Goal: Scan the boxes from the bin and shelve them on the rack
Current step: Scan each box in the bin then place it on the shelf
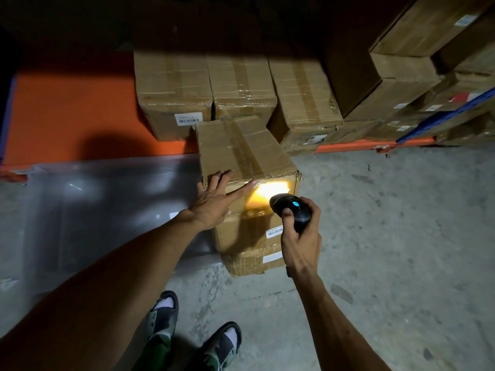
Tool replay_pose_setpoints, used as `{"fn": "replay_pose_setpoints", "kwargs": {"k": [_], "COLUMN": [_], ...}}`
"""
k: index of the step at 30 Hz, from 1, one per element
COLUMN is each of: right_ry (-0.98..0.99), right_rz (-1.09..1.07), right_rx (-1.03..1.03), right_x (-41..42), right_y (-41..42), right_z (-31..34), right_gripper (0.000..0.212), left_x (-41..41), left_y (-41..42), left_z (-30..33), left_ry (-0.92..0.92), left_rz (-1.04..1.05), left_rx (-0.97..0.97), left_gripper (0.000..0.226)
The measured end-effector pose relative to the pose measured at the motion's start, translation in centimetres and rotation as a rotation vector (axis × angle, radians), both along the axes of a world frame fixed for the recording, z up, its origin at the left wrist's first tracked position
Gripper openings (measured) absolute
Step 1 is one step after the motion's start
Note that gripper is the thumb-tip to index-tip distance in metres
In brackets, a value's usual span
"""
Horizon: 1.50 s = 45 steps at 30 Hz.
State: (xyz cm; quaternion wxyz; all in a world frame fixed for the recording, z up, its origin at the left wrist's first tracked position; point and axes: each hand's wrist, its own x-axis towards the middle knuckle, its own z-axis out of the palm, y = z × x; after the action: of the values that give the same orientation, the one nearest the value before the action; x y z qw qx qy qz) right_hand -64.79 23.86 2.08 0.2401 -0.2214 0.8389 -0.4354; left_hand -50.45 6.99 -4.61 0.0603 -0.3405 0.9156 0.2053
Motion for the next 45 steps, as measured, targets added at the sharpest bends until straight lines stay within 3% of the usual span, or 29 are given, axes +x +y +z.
{"fn": "replay_pose_setpoints", "kwargs": {"k": [14,18,21,24,30,33,39,42,45], "right_ry": [0.010,-0.033,-0.033,-0.010,0.277,0.306,0.250,0.301,0.220], "right_rz": [-0.041,-0.059,-0.028,0.099,0.360,0.345,0.326,0.206,0.194], "right_rx": [-0.056,-0.052,0.055,0.239,0.635,0.684,0.608,0.320,0.004], "right_x": [0.3,0.0,-1.4,-3.6,-5.1,-4.8,-3.8,-1.3,2.8], "right_y": [0.5,0.4,-0.3,-2.3,-9.1,-9.9,-7.9,-6.3,-6.0], "right_z": [0.6,0.2,-1.2,-3.2,-7.1,-8.5,-6.6,-4.5,-3.7], "right_gripper": [0.038,0.038,0.055,0.076,0.071,0.065,0.085,0.086,0.077], "left_x": [4.0,9.5,14.2,16.6,16.7,16.2,16.6,16.7,16.8], "left_y": [-2.9,-5.3,-7.3,-8.3,-8.0,-7.7,-7.9,-7.9,-7.8], "left_z": [-0.3,-2.4,-4.9,-6.9,-6.4,-5.5,-5.6,-6.0,-6.2], "left_ry": [0.185,0.335,0.337,0.392,0.384,0.384,0.448,0.493,0.475], "left_rz": [-0.030,-0.033,0.021,0.037,0.052,0.100,0.049,0.113,0.340], "left_rx": [0.093,0.088,0.072,0.083,0.097,0.176,0.177,0.157,0.190], "left_gripper": [0.089,0.103,0.110,0.085,0.084,0.093,0.102,0.107,0.113]}}
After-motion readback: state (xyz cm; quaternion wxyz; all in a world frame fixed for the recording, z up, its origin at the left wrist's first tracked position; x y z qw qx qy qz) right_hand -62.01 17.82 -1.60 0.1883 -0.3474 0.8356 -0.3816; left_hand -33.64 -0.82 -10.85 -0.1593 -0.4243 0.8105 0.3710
